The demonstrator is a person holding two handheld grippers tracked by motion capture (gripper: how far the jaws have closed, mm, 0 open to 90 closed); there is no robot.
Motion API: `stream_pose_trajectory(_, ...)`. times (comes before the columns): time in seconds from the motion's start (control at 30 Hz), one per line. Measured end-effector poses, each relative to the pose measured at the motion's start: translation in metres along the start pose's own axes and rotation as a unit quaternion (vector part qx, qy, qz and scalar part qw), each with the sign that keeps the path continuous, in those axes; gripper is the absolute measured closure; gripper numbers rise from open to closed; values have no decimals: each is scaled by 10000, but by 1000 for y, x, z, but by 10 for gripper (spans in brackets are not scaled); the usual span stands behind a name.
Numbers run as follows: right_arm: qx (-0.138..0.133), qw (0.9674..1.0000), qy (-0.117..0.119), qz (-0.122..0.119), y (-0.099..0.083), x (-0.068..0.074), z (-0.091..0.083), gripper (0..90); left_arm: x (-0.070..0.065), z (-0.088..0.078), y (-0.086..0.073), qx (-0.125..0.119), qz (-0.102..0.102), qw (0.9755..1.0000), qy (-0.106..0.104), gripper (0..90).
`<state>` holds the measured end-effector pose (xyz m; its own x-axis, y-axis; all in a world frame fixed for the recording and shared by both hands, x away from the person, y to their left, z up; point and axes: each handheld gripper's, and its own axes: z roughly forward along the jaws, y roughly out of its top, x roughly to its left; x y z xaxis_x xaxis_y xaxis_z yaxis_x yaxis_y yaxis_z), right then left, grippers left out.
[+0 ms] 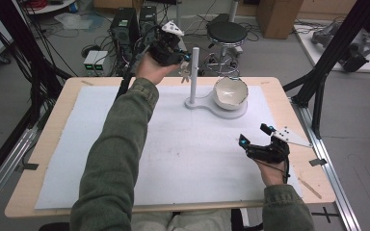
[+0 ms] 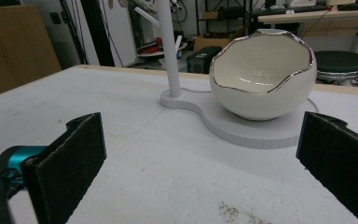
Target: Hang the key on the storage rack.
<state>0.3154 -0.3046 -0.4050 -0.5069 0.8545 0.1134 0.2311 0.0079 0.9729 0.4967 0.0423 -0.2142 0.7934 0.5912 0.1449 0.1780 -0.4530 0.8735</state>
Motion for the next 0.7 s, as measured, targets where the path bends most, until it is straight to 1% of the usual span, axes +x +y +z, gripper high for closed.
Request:
stream_pose_trajectory(0.03, 0, 10000, 0, 0, 0, 0, 0, 4, 0, 0, 0, 0, 0, 10000, 0, 885)
stream_pose_trajectory(0.07, 14, 10000, -2, 16, 0, 0, -2, 4, -3, 5, 3, -7, 0, 10000, -38, 885)
stream_pose_trajectory(0.1, 14, 10000, -2, 16, 0, 0, -2, 4, -3, 5, 3, -7, 0, 10000, -38, 885)
stream_pose_trajectory(0.13, 14, 10000, -35, 14, -1, -1, -3, 4, -4, 8, 4, 4, 35, 10000, -49, 885)
stream_pose_trajectory(0.2, 17, 10000, -38, 19, -1, -1, -4, 4, -7, 14, 5, 81, 56, 9999, -56, 885)
stream_pose_trajectory(0.27, 5, 10000, -58, 25, -1, -2, -5, 4, -8, 16, 5, 100, 73, 9999, -51, 885)
stream_pose_trajectory(0.37, 15, 10000, -68, 37, -1, -2, -6, 4, -8, 18, 6, 69, 29, 9999, -74, 884)
stream_pose_trajectory(0.53, 6, 9999, -98, 48, -1, -3, -6, 4, -7, 20, 8, 38, -5, 10000, -12, 885)
stream_pose_trajectory(0.7, 11, 9999, -97, 39, -1, -3, -6, 4, -7, 24, 8, 37, -54, 10000, -18, 884)
